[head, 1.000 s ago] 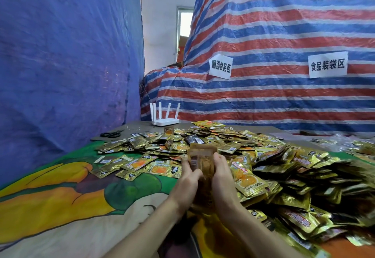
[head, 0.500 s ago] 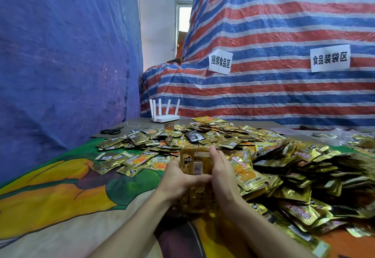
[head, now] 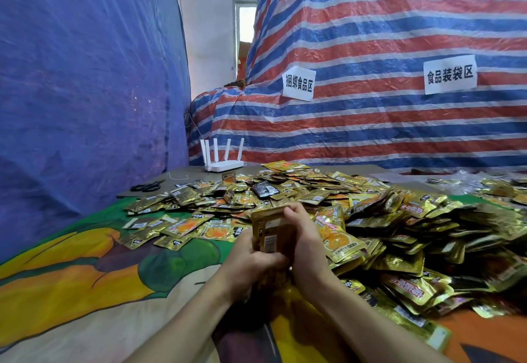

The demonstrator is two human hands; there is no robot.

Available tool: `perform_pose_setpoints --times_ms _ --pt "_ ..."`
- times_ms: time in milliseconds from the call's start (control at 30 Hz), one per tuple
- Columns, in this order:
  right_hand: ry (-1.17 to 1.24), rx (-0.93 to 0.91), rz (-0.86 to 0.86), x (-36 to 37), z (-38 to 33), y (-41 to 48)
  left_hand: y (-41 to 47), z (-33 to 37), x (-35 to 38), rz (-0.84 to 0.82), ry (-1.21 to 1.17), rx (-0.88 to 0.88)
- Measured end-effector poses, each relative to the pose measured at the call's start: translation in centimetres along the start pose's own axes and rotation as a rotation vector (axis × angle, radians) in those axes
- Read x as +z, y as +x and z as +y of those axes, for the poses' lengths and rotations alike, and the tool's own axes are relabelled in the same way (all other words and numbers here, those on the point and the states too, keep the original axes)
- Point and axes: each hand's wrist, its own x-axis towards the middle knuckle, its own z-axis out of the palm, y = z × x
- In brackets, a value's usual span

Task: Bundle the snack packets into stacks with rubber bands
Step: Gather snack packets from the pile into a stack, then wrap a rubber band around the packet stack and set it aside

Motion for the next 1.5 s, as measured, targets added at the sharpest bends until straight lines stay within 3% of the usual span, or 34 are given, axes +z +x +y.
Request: perform_pose_setpoints --times_ms 200,367,500,600,733,800,967,1033,1167,1500 --pt "0.011 0.096 0.103 0.3 -1.0 -0.1 -0.1 -0.3 0.6 0.037 0.171 0.039" --pt "-0.375 0.001 0.168 0.1 -3.2 -0.2 0.1 0.6 1.4 0.18 0.252 0.169" --pt "-0.529 -0.103 0.139 -2.4 -5.7 -1.9 0.6 1.8 3.1 0.258 0.172 0.212" --pt "-0.729 -0.153 0.134 -4.9 -8.3 -3.6 0.6 2.3 5.4 0.242 0.101 0.215" --pt "-1.006 -0.191 0.251 -9.7 -12.8 -5.4 -0.9 1.0 7.7 0.21 0.089 0.176" --pt "-1.218 -0.114 0.304 -13.2 -15.4 -5.9 -1.5 0.4 7.9 0.213 0.097 0.172" --pt "-1.835 0.456 0.319 -22.5 -20.9 -7.9 -1.9 -0.1 7.4 0.18 0.097 0.186" --pt "-2.002 0.564 0.308 -24.6 -21.3 -9.1 -1.8 -0.2 7.3 0.181 0.081 0.173" --pt "-2.14 0.641 0.27 -26.5 -20.3 -10.9 -1.5 -0.4 7.2 0.178 0.009 0.142" --pt "-2.226 0.523 0.332 -26.2 -19.7 -11.5 -1.5 0.0 7.4 0.181 -0.057 0.107"
